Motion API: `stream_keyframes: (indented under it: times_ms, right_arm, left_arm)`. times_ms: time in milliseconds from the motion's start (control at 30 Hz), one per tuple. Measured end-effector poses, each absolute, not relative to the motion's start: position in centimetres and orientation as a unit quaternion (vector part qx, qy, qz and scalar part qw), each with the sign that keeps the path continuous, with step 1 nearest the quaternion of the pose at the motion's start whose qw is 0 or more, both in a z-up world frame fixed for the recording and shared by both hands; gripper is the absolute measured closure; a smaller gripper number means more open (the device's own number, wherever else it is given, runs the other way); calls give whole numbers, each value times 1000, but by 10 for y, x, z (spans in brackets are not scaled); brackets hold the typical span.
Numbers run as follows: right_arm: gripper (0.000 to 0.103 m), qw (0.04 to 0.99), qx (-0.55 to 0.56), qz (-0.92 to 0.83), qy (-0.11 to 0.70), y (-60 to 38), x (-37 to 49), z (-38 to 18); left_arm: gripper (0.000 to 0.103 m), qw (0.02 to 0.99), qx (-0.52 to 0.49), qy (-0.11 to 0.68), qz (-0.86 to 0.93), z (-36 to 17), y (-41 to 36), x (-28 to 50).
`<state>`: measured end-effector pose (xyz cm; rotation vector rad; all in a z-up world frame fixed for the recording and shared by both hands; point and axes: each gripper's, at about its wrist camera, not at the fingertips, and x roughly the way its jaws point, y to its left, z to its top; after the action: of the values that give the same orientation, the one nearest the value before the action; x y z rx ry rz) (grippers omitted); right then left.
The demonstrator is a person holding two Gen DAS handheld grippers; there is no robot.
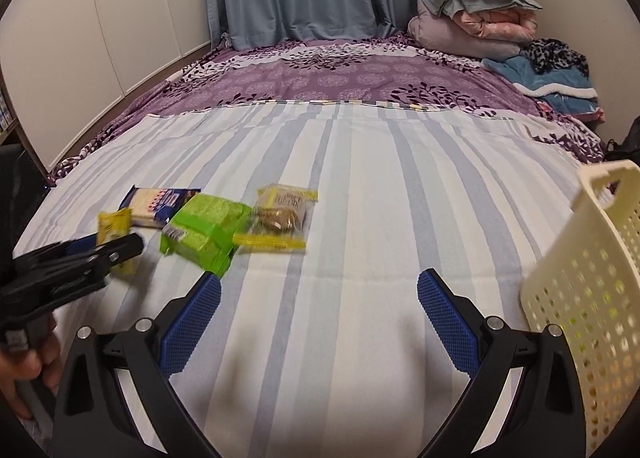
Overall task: Organize snacks
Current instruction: 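Grasp the yellow bibizan cake pack with left tool while right tool grasps the clear bread bag, then lift both held packs off the bed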
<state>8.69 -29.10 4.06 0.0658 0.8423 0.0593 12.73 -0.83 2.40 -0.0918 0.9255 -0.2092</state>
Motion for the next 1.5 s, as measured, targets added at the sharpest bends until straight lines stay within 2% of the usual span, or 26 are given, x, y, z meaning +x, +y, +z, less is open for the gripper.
stream_keyframes:
  times_ms: [233, 467, 567, 600, 1000, 1500]
  right_arm:
    - [6, 907, 10, 41, 419, -268, 138, 29]
    - [21, 899, -12, 31, 438, -255, 167, 16]
    - [23, 896, -6, 27, 443, -255, 173, 12]
    - [28, 895, -5, 28, 444, -256, 175, 12]
    - [61, 885, -16, 49, 463, -248, 180, 4]
    - [62, 894, 3, 51, 445, -261, 144, 24]
  left_arm:
    - [41, 894, -61, 431, -103, 37, 2, 119]
    - [41, 895, -71, 430, -100, 38, 10, 116]
    - [41, 894, -73, 430, -99, 37, 12, 116]
    - [41, 894, -74, 430, -99, 37, 13, 115]
    - [41, 893, -79, 431, -100, 35, 15, 115]
    - [41, 898, -77, 421, -100, 46, 15, 106]
